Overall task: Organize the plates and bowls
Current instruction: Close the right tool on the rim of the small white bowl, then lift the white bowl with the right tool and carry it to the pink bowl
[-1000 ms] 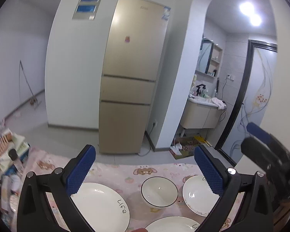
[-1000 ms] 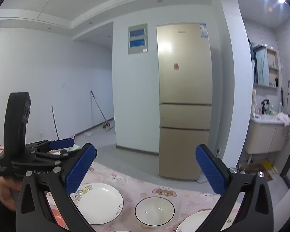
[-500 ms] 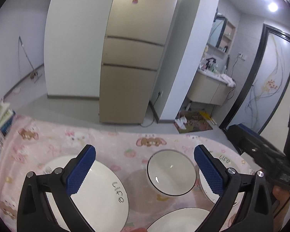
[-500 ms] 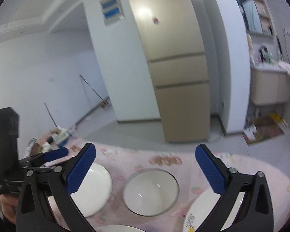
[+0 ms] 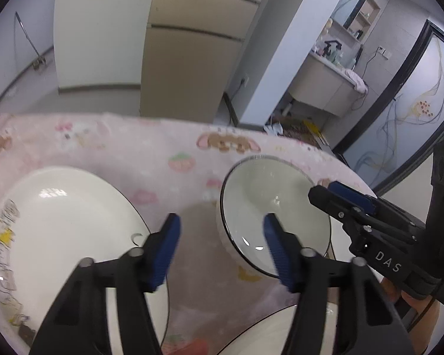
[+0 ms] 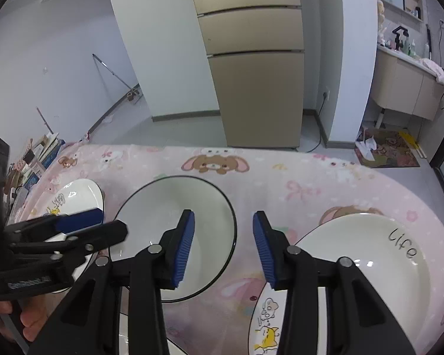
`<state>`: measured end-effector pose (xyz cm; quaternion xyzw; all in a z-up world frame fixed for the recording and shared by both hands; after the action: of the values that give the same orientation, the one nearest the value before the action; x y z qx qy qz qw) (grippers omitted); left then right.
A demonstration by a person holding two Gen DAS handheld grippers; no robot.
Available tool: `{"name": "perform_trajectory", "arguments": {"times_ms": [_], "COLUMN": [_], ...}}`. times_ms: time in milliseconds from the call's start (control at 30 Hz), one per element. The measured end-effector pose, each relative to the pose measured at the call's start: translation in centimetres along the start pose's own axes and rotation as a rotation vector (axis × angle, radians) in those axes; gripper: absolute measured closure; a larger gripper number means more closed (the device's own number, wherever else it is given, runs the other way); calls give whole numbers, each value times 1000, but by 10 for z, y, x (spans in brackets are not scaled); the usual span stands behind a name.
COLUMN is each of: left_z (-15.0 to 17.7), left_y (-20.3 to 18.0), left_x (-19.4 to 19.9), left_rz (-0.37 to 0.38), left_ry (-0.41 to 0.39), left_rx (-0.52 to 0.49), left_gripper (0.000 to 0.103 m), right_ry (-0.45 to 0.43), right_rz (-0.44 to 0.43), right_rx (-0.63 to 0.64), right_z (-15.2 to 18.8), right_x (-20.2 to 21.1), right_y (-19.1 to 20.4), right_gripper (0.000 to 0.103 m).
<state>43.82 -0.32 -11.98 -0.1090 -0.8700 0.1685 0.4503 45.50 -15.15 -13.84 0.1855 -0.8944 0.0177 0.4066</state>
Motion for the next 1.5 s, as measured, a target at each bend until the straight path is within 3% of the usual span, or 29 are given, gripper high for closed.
{"name": "perform_trajectory", "arguments": {"times_ms": [100, 533, 667, 733, 800, 867, 1000, 1300, 1500], "left_z": [5, 10, 8, 7, 4, -4, -17, -30, -41], "left_y": [-1, -13, -11, -5, 1, 2, -5, -20, -29], "left_x": [-9, -26, -24, -22, -15, -2, 26, 70, 119], "left_rz": [8, 29, 21, -27, -33, 1, -12, 5, 39], "left_ry": [29, 17, -9, -16, -47, -88, -163, -241, -321], "left_rx": [-2, -34, -28, -35, -13, 9, -29, -60, -63], "left_gripper": [67, 67, 71, 86, 93, 93, 93, 94, 95], "right_ry": [28, 113, 131, 100, 52, 10, -62, -215, -335], "right_rz": [-14, -17, -13, -32, -44, -51, -65, -63, -45], "right_rx": [20, 25, 10, -25, -31, -27, -9, -9, 44], "right_z": [7, 25, 27, 23, 14, 5, -9, -38, -56], "right_x": [-6, -31, -34, -28, -17, -6, 15, 58, 100], "right_y": [3, 10, 8, 7, 10, 15, 26, 44, 66], "right_gripper": [72, 76, 82, 86, 91, 91, 91, 91, 91]}}
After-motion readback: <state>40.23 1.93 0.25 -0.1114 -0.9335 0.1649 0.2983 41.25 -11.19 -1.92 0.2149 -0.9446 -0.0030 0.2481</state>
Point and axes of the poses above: each gripper's, at about its wrist camera, not at the fingertips, and x roughly against the way its jaws point, y to its left, z to its underside, the point moved 10 cm from there along -x, roughly the way its jaws point, and after that the axes turned 5 degrees about z, right-handed, at the moved point
